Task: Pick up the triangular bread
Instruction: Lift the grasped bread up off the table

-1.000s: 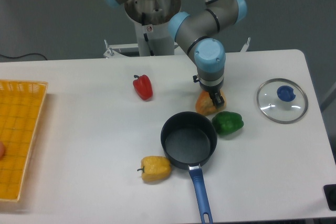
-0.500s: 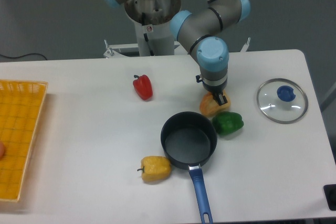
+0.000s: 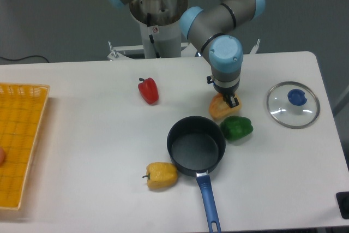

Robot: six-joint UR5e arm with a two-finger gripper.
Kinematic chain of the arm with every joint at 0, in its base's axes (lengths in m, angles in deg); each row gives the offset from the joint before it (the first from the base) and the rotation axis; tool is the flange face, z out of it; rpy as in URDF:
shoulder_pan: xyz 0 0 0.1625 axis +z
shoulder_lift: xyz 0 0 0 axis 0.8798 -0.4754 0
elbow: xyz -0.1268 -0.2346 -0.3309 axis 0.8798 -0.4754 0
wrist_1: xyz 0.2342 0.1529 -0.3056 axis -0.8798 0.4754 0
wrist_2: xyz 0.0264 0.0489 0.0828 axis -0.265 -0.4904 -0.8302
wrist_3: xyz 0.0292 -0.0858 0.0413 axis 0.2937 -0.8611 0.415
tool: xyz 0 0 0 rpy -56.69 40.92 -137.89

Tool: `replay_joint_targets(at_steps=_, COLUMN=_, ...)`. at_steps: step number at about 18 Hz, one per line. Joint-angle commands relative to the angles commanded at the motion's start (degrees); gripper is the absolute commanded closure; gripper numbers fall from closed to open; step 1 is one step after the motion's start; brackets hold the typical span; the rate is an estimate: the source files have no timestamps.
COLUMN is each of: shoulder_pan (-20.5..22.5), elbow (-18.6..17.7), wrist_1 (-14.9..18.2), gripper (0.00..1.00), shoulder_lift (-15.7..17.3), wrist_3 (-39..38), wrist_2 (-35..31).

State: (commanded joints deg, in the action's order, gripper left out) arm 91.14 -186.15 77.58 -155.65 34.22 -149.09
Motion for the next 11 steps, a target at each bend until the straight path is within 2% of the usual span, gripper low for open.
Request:
replay_joint_targets(at_steps=4, shoulder_pan=0.26, elbow=3.16, wrist_1=5.36, gripper=0.93, shoulder_lift=0.53, wrist_3=0.35, wrist_2=0.17)
replay_joint_targets(at_steps=9, shoulder_pan=1.23, elbow=5.71, wrist_1=10.02, gripper=0.93, shoulder_lift=1.94, wrist_3=0.53, wrist_2=0.79)
replay_joint_targets(at_steps=11, shoulder_pan=1.41, elbow=7.90, wrist_1=12.39, gripper=0.93, shoulder_lift=2.29, wrist_3=0.44, wrist_2=2.71)
